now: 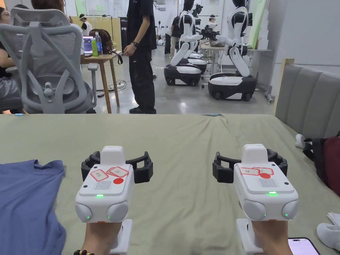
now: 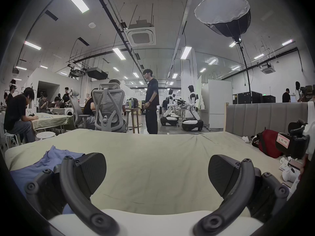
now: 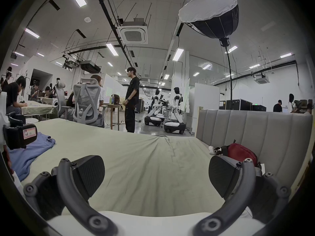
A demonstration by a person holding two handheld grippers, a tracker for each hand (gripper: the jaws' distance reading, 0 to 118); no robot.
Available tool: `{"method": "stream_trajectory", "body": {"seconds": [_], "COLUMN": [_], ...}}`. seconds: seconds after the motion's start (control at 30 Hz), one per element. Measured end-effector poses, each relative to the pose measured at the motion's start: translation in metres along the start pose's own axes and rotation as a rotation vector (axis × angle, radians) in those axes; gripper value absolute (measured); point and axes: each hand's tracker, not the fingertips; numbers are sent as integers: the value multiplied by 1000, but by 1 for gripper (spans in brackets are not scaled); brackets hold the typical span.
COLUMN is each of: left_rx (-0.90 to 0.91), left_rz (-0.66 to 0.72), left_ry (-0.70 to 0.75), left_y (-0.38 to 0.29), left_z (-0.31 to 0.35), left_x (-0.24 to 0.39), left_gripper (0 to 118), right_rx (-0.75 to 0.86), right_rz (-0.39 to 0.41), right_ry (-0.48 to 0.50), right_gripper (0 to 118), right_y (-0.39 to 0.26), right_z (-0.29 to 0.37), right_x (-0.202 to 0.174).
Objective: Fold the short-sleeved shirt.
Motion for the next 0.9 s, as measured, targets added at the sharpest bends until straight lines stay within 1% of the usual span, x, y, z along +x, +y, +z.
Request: {"method": "stream_trajectory", "body": {"seconds": [0.13,0.37,0.53,0.9], "left_rx": [-3,-1,2,-6], "left_rz": [1,19,15,28], "left_ry": [0,12,20,9], "left_y": [-1,-3,-5,-5], "left_z": [0,-2,-2,-2], "left_x": [1,-2,-4,-4], "left_gripper": [118,118,118,118], "right_rx": [3,-7,5,-7], "right_rz": [-12,-9,-5,-9], "right_ry": [6,26,6,8], "right_gripper": [118,118,118,118], "right_y": [1,2,0,-2], "right_z": [1,0,0,-1], "right_x": [1,0,0,2]}}
